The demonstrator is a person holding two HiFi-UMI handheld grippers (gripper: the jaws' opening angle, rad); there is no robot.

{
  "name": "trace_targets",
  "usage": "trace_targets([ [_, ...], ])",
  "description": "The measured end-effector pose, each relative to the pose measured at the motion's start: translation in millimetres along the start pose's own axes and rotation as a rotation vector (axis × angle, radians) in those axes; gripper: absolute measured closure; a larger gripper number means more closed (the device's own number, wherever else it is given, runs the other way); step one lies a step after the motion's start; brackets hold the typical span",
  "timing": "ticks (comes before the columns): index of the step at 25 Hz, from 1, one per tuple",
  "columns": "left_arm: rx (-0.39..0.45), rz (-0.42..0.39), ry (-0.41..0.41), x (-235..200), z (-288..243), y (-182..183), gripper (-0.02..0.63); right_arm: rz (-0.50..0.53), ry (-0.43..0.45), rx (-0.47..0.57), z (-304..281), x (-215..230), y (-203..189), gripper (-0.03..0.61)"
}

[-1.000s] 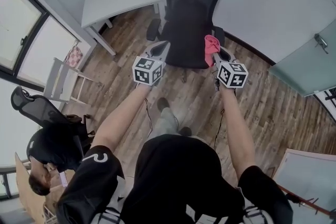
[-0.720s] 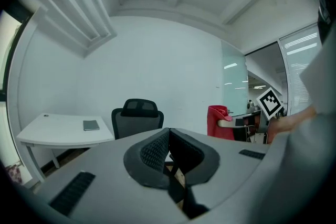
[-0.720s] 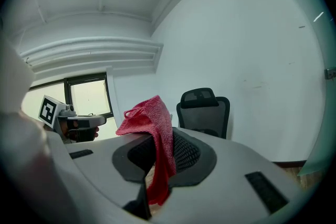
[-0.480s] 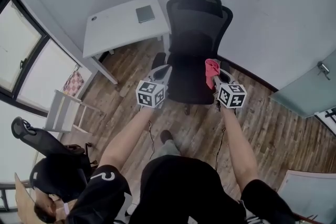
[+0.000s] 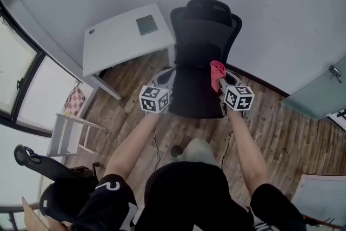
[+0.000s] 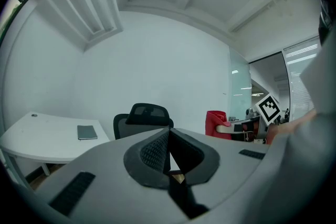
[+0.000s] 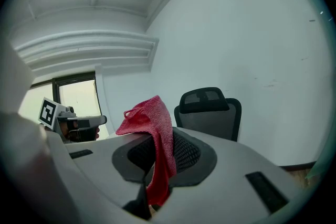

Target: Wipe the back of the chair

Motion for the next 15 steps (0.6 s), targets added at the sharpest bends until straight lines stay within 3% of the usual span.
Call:
trace_targets([
  [7, -0.004, -0.006, -0.025, -34, -42, 20, 0.588, -0.043, -0.004, 0.008, -48, 16, 25, 0.505],
  [15, -0.018, -0.018, -0.054, -97, -112, 49, 0.589, -0.071, -0.007, 0.017, -143, 49, 70, 0.505],
])
Point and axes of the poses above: the fingertips, and each gripper's own axes: z backward along the fingers, x to its right, y out of its top, the point moved 6 cm from there along z, backward along the fingers, and after that the axes turned 10 degrees about -x, right-handed, at the moved point
